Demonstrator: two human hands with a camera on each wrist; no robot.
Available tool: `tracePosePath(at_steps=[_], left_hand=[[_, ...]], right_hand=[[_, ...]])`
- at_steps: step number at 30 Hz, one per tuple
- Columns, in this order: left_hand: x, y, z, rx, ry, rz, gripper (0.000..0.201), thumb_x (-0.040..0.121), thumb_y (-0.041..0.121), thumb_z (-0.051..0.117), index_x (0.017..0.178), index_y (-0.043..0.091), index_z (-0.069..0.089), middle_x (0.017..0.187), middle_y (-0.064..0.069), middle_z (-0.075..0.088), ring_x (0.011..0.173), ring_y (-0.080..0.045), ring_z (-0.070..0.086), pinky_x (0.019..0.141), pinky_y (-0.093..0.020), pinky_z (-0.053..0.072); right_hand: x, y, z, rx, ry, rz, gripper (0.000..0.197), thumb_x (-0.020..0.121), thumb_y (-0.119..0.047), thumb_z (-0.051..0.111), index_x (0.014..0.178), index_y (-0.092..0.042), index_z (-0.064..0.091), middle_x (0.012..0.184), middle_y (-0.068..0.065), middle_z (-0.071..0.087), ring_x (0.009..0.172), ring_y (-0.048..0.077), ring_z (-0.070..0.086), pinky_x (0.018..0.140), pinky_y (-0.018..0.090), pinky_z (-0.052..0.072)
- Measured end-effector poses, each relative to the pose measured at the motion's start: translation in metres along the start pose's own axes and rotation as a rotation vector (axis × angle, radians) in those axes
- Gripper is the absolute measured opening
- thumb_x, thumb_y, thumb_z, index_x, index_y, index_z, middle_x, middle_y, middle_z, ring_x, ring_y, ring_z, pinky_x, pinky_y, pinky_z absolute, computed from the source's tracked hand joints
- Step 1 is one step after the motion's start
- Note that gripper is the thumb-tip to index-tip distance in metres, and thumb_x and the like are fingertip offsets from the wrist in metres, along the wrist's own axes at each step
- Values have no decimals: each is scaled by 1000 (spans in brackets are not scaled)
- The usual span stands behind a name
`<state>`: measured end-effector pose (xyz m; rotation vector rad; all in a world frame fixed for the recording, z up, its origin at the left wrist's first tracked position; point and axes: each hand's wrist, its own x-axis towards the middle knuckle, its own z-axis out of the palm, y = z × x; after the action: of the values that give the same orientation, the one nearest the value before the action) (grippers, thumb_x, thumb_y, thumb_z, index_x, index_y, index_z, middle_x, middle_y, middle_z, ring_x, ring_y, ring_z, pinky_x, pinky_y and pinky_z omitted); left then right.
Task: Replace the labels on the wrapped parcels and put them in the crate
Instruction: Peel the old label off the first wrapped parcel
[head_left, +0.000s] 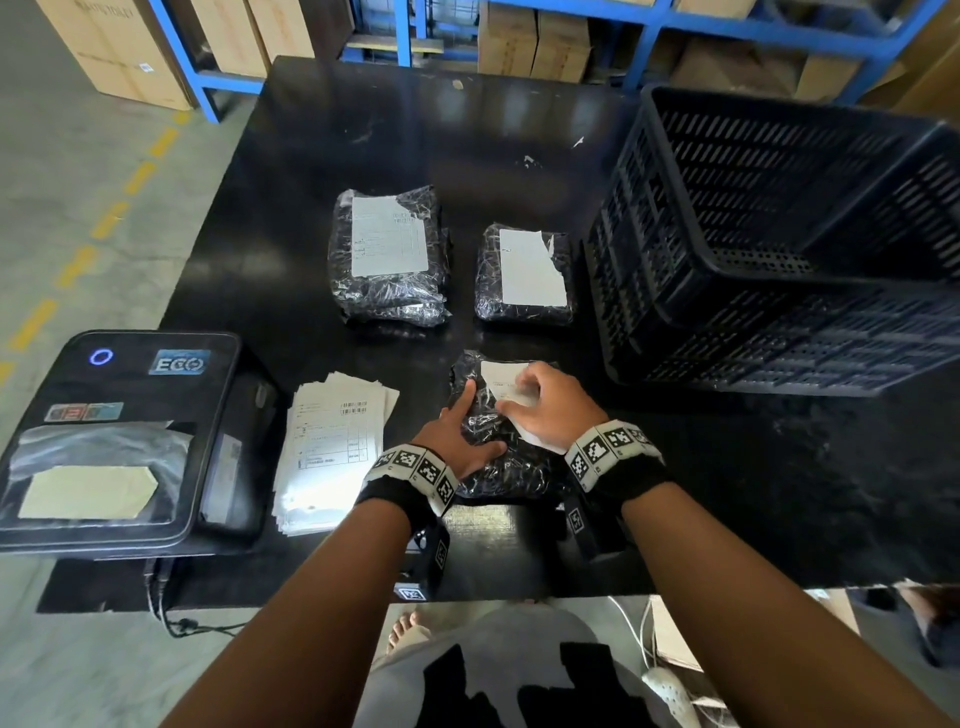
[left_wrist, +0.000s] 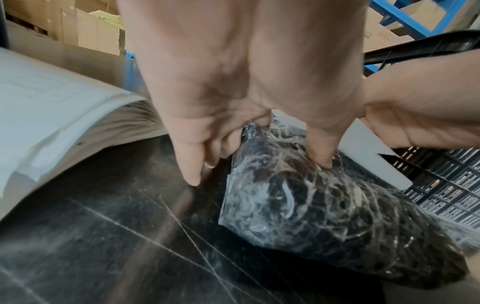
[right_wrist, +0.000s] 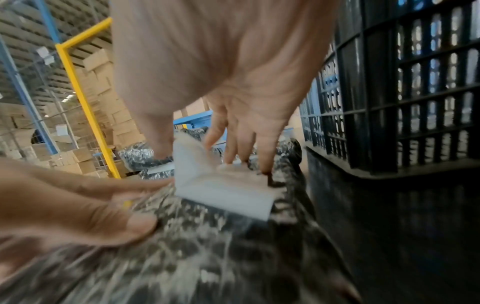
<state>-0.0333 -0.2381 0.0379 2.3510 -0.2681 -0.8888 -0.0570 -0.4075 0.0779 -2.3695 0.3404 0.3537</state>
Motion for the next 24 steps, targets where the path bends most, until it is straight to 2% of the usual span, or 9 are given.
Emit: tracePosePath(at_steps=[2,6,10,11,13,15,19,22,24], left_hand=[[-2,0,-1,-29,0,29,99,80,54,65,148,45,-5,150,-3,38,128,-25,47,102,-30,38],[0,-3,-8,-69,-12,50,103,74,54,71,150,40,2,150,-3,37,132,-24,44,101,-29,37],[4,-6,-12,-118,-15,81,110,65,54,79,149,36,11,150,-5,36,136,-23,38,109,-36,35],[5,-7,-12,-122,-25,87,111,63,55,80,149,35,12,149,-5,37,135,-23,39,109,-38,35],[9,-8,-13,-126,-39,104,112,59,58,80,147,35,16,145,-6,40,130,-22,43,107,-39,38],[12,-9,-15,-137,-31,117,100,63,58,77,144,37,21,137,-7,43,121,-22,49,102,-36,42],[20,-5,-18,-122,43,147,76,83,40,65,145,36,22,132,-8,41,105,-20,54,88,-27,41],[27,-3,-19,-76,40,129,79,85,45,62,149,35,17,137,-8,40,114,-22,52,93,-26,40],[28,-3,-21,-50,27,114,78,85,48,61,149,37,17,139,-7,44,117,-22,52,95,-27,40]], right_hand=[[3,-6,-7,-73,-48,-3,62,79,-47,73,129,-18,50,128,-1,56,119,16,53,102,32,43],[16,-15,-17,-248,-197,7,61,71,-58,73,122,-29,57,129,-5,50,122,16,49,104,37,42],[24,-22,-22,-270,-326,12,43,56,-82,62,69,-41,63,86,-16,56,86,12,58,85,38,47],[26,-23,-22,-271,-307,0,43,62,-80,60,70,-38,65,83,-15,57,82,12,58,83,38,47],[28,-25,-20,-331,-146,11,50,76,-71,57,100,-29,69,103,-8,62,99,15,59,90,38,48],[30,-29,-13,-366,15,0,51,80,-66,58,111,-26,66,118,-1,59,111,20,57,94,39,48],[37,-40,5,-330,-67,109,39,81,-56,64,105,-26,63,125,5,53,122,30,49,103,47,42],[43,-44,7,-340,-76,107,12,86,-36,64,86,-25,60,114,5,65,115,32,56,103,46,43],[47,-43,5,-369,-85,109,13,87,-27,62,75,-23,62,104,7,70,106,33,62,98,44,48]])
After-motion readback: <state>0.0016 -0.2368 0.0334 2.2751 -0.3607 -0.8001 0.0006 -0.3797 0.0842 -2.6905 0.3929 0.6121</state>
